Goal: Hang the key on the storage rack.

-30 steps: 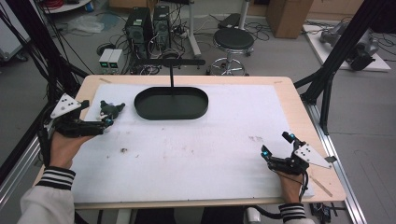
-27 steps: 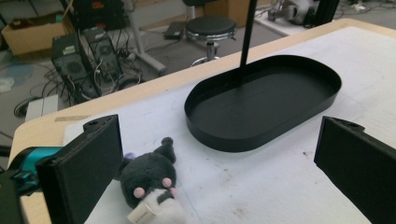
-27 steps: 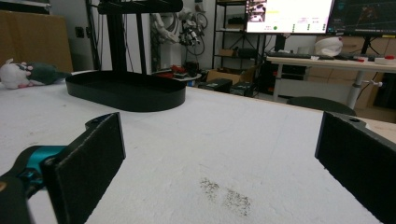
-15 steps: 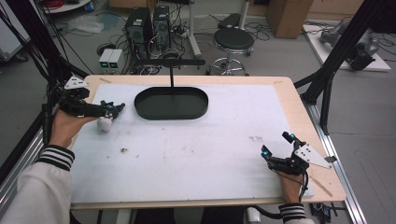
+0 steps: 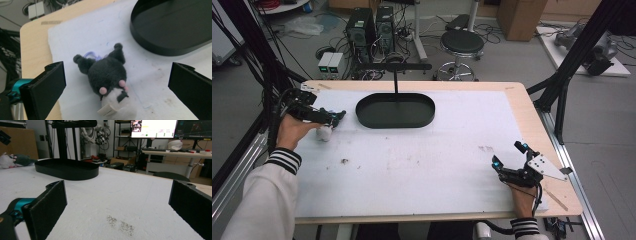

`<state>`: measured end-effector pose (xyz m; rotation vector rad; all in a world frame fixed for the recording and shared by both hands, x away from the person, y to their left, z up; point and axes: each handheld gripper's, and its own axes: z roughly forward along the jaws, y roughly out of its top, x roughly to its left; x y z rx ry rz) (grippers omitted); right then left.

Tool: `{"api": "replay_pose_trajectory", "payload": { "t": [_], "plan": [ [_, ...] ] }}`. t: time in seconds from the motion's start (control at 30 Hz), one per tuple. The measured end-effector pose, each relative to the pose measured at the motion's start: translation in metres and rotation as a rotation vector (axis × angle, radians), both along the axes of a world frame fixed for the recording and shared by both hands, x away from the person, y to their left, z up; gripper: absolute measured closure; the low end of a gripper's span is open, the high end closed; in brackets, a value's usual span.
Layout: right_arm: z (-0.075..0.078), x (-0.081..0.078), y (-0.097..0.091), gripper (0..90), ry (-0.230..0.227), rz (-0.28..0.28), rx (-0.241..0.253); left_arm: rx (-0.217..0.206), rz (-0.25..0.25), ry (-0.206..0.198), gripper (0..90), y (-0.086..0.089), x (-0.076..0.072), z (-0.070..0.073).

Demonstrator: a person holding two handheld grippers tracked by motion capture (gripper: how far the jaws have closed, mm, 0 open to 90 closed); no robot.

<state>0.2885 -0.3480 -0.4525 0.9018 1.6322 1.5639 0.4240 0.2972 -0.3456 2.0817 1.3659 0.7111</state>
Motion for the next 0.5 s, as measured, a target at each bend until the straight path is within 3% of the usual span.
{"api": "replay_pose_trajectory", "payload": {
  "t": [0.23, 0.37, 0.5],
  "plan": [
    [0.000, 0.000, 0.000, 0.6, 0.000, 0.001, 0.002, 0.030, 0.046, 0.066, 2.4, 0.001, 0.007, -0.009],
    [0.000, 0.000, 0.000, 0.6, 0.005, -0.001, 0.006, 0.047, 0.049, 0.111, 2.4, -0.001, 0.011, -0.015],
    [0.000, 0.000, 0.000, 0.6, 0.008, -0.003, 0.006, 0.039, 0.061, 0.163, 2.4, -0.003, 0.014, -0.020]
  ]
}}
